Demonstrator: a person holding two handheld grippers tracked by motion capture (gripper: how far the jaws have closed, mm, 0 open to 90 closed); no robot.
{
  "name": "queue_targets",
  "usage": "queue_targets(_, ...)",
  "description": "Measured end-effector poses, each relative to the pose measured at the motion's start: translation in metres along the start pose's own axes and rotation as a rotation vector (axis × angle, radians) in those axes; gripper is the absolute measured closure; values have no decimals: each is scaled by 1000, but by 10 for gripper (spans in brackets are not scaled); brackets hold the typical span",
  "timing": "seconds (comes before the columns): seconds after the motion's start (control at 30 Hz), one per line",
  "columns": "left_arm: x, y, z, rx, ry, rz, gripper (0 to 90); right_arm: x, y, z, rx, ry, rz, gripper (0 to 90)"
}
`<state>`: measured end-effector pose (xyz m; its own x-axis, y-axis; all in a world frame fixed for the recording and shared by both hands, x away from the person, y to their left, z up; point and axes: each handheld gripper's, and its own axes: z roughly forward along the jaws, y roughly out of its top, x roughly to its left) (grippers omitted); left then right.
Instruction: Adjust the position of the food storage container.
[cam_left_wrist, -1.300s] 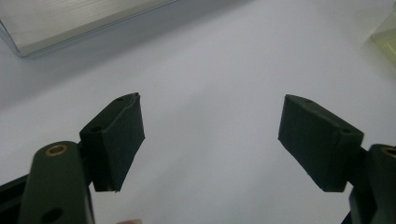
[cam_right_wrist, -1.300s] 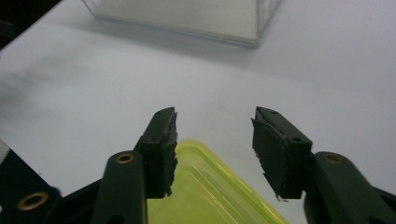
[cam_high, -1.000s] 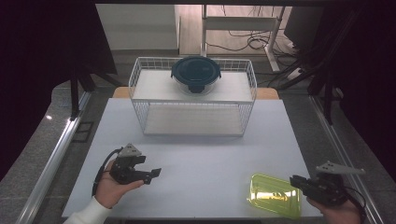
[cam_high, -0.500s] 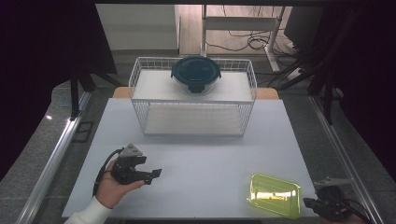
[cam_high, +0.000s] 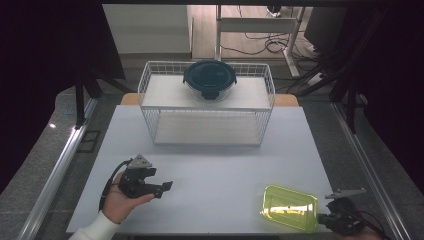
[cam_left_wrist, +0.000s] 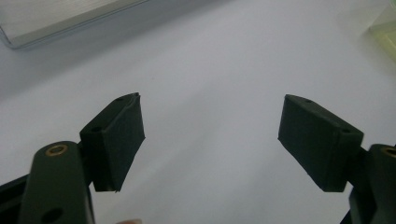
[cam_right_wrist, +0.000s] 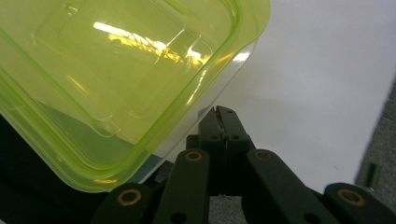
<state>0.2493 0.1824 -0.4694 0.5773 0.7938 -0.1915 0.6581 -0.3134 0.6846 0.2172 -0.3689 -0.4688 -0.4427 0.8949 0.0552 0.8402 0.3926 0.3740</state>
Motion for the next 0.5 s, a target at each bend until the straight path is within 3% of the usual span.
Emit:
queue_targets(0.23,0,0,2,6,-1,1,218,12,18,14,-3,36,-22,889)
queue_targets(0.5,2,0,1,5,2,-2,218,22,34,23,-4,39,-51,890)
